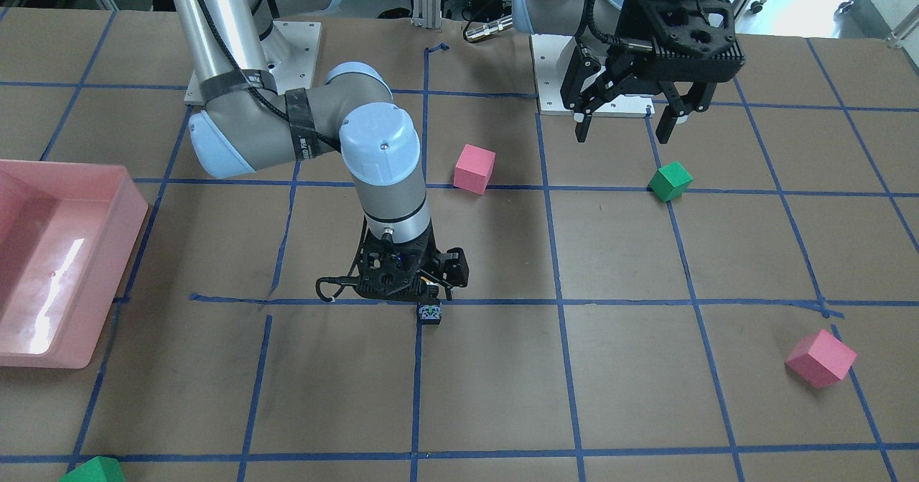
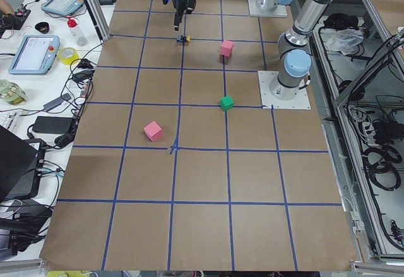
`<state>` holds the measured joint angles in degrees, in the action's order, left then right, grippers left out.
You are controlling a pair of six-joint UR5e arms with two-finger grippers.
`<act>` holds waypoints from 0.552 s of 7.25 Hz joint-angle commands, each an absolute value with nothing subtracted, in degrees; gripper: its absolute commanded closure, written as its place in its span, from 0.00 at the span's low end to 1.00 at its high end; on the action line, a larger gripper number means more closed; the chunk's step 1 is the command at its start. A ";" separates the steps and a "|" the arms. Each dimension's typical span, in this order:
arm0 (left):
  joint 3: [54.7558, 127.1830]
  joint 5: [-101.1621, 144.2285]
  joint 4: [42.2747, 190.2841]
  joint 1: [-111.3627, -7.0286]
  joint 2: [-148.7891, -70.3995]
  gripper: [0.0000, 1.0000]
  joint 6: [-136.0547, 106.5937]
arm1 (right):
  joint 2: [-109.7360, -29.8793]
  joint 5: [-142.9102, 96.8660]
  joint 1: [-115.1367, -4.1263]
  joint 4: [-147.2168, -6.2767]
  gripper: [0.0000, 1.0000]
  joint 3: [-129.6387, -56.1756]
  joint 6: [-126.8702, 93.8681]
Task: Align button upright
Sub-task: 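Open the right gripper, releasing the button on its side, and raise it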
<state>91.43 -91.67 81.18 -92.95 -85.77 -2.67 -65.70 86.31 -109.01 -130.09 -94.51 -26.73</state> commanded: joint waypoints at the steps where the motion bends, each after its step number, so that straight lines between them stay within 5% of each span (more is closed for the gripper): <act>1: 93.76 -91.67 76.68 -93.08 -87.36 0.00 -2.73 | -74.22 88.06 -101.13 -117.23 0.00 -93.09 -16.05; 4: 105.25 -91.67 57.80 -94.56 -88.42 0.00 -2.72 | -84.61 88.24 -91.24 -93.77 0.00 -87.82 -1.86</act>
